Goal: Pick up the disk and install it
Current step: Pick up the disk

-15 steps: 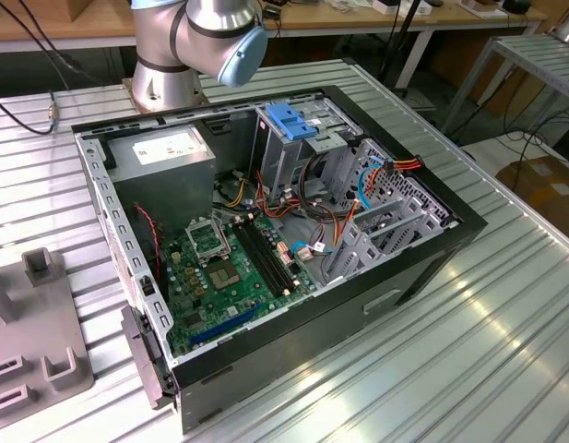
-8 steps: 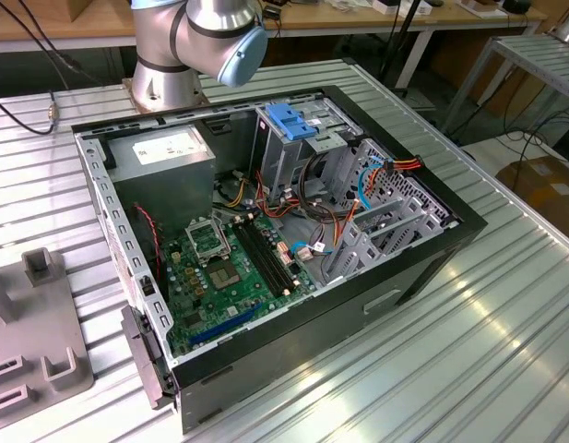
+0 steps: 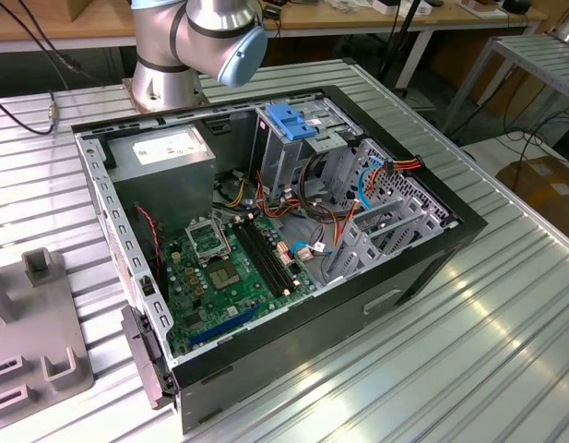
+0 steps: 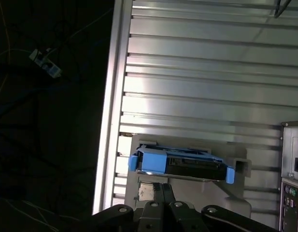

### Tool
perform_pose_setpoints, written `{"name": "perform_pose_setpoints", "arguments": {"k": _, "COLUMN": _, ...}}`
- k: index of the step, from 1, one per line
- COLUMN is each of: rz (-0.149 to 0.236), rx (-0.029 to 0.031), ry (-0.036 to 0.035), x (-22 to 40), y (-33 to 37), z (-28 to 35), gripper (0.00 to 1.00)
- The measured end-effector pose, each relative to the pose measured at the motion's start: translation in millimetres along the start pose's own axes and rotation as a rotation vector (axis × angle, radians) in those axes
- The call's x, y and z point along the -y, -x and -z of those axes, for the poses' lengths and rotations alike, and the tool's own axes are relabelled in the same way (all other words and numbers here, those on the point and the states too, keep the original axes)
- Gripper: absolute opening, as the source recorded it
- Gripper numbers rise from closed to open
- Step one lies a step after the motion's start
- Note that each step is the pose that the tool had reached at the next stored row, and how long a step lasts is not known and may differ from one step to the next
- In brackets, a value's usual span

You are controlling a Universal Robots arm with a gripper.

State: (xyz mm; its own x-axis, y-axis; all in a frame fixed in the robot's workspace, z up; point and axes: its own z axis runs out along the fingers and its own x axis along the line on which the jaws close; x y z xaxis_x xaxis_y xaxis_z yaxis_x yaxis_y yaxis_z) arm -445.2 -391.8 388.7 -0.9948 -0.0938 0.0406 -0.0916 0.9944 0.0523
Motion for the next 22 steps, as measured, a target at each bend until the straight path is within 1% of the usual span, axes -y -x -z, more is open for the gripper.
{"name": "perform_pose_setpoints", "arguments": {"k": 12, "rz": 0.093, "rx": -0.0049, "ry": -0.0038, "x": 0.0, "y": 0.0, "z": 0.0, "gripper": 0.10}}
{"name": "perform_pose_setpoints", "arguments": {"k": 16, "rz": 0.129, "rx": -0.0066, "ry": -0.0053, "x": 0.0, "y": 0.0, "z": 0.0, "gripper": 0.10}}
{"name": "perform_pose_setpoints", "arguments": {"k": 22, "rz": 0.193, "rx": -0.0100, "ry": -0.0079, "x": 0.0, "y": 0.0, "z": 0.0, "gripper": 0.10}}
